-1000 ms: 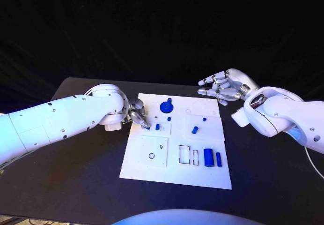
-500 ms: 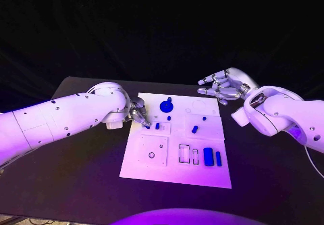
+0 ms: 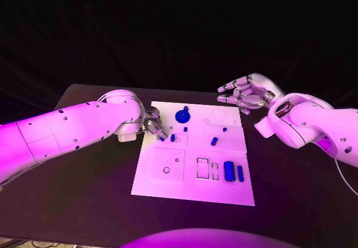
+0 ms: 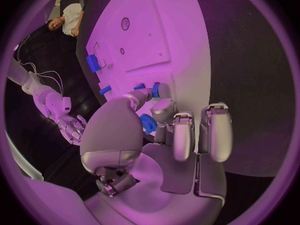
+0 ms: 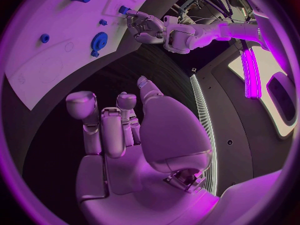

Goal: Assemble the parts on the task board

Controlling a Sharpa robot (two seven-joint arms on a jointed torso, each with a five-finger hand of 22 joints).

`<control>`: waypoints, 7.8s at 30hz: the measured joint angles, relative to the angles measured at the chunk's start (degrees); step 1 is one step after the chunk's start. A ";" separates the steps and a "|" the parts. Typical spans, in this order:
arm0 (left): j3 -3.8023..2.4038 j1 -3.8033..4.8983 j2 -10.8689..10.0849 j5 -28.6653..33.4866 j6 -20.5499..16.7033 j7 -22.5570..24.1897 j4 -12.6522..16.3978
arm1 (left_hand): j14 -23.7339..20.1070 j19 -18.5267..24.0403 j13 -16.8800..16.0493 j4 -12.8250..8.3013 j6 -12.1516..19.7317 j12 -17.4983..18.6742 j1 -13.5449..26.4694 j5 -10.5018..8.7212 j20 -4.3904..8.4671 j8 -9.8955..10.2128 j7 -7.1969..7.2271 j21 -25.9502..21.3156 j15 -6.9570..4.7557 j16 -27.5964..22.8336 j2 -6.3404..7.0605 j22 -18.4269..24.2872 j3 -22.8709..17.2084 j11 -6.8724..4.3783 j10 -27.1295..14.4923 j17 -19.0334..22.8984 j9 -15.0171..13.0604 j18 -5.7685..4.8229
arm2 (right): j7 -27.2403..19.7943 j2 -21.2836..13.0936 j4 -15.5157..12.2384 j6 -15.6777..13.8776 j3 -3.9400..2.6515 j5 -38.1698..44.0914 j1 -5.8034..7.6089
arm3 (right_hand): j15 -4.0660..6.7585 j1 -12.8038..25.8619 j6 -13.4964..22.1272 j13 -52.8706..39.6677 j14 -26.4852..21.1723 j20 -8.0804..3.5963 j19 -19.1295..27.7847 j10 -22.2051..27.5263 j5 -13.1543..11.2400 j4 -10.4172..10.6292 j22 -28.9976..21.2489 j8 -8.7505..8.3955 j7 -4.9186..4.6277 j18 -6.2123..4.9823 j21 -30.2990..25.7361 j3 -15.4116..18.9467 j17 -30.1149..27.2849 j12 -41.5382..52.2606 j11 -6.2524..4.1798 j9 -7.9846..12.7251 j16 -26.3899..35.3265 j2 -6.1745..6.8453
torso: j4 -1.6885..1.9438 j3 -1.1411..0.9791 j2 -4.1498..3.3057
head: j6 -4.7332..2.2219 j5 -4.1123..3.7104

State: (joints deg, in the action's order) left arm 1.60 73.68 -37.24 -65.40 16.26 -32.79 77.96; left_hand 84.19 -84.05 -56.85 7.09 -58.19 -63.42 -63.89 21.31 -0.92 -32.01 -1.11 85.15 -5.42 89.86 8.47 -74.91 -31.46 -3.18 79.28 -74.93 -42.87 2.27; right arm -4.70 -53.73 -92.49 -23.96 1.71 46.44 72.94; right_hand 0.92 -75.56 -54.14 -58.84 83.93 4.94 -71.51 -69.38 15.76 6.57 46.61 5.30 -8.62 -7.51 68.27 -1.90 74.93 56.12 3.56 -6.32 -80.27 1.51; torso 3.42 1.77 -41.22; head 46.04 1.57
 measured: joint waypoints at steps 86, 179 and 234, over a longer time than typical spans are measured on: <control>1.07 -2.33 7.16 -18.96 -23.21 27.83 -5.83 | -0.70 3.72 51.55 5.62 0.02 50.99 -24.52 -14.90 -4.38 25.80 -6.37 -33.72 5.02 -16.04 0.22 12.07 20.76 7.37 -15.38 6.66 30.39 5.53 | -0.03 0.34 0.27 0.00 0.01 -0.23 -0.06 | 0.00 -0.23 0.00 0.46 0.00 0.21 0.21 0.21 1.01 0.15 -0.98 0.00 0.00 0.00 -0.57 0.15 -0.03 0.00 0.21 0.01 0.45 -0.22 | 0.01 0.11 -0.04 | -1.48 -1.81; -1.89 -2.78 -0.87 -14.30 -18.80 24.72 -0.61 | -0.10 0.20 51.04 -0.69 -7.75 56.13 -25.05 -15.18 -3.49 27.40 -5.94 -14.89 3.99 -11.44 -0.17 -0.01 8.44 5.82 -6.67 5.15 33.13 2.47 | 0.02 0.19 0.29 0.22 0.01 -0.20 -0.08 | 0.00 -0.45 0.00 0.40 0.00 0.21 0.21 0.21 1.33 0.14 -0.95 -0.01 0.00 0.00 -0.81 0.14 -0.02 0.00 0.21 -0.02 0.45 -0.44 | 0.21 0.07 -0.04 | -1.37 -1.32; -1.40 -2.70 2.37 -17.27 -14.39 23.33 -3.97 | -0.10 0.21 51.05 -0.87 -7.72 56.46 -24.29 -15.18 -3.49 27.62 -5.92 -15.38 3.99 -11.44 0.14 0.00 7.95 5.83 -6.68 5.68 33.24 2.59 | -0.02 0.72 0.48 0.23 0.02 0.01 -0.09 | 0.00 -0.45 0.00 0.72 0.00 0.21 0.21 0.42 1.33 0.14 -1.28 -0.01 0.00 0.00 -0.81 0.14 0.01 0.00 0.00 -0.03 0.45 -0.44 | 0.14 0.02 -0.01 | 0.16 -1.26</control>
State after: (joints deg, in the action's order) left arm 0.20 70.98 -34.87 -82.67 1.87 -9.46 73.99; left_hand 84.09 -83.84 -5.80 6.22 -65.91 -6.96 -88.18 6.13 -4.42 -4.39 -7.03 69.77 -1.43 78.42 8.61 -74.91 -23.50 2.65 72.60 -69.25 -9.63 4.85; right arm -4.71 -53.01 -92.01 -23.74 1.73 46.45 72.86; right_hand 0.92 -76.01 -54.14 -58.12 83.93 5.15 -71.31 -68.96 17.09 6.71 45.32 5.30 -8.62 -7.51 67.47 -1.75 74.94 56.12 3.56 -6.35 -79.82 1.07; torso 3.56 1.79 -41.22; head 46.21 0.30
